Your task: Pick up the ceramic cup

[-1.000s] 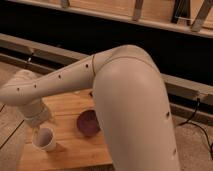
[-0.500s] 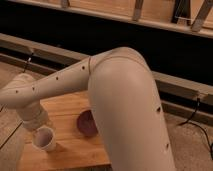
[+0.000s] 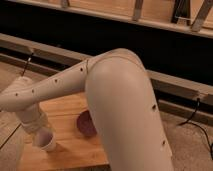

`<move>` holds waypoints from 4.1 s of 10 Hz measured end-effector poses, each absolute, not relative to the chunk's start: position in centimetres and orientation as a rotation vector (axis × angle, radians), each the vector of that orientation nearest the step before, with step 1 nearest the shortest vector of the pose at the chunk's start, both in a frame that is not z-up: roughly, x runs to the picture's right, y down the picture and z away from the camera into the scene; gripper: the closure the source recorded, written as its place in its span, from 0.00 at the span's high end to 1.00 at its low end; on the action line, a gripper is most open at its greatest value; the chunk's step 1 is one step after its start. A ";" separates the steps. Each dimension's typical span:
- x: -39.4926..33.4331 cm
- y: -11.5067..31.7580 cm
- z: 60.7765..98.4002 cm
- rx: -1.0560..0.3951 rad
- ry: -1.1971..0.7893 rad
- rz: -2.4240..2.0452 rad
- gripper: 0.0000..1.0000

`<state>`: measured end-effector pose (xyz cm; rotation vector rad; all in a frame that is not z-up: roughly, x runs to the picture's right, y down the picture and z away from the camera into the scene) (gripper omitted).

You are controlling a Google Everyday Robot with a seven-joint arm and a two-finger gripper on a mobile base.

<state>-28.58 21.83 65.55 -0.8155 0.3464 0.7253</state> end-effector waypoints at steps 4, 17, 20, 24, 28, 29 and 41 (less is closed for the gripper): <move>-28.1 22.1 67.0 -0.803 0.343 0.742 0.65; -28.6 21.3 66.9 -0.811 0.324 0.722 0.65; -28.5 20.9 67.7 -0.803 0.321 0.747 0.65; -28.4 20.7 69.7 -0.805 0.310 0.774 0.65; -27.6 21.2 71.2 -0.808 0.325 0.775 0.65; -27.4 21.3 71.6 -0.805 0.328 0.774 0.65; -26.8 20.9 70.3 -0.851 0.341 0.787 0.00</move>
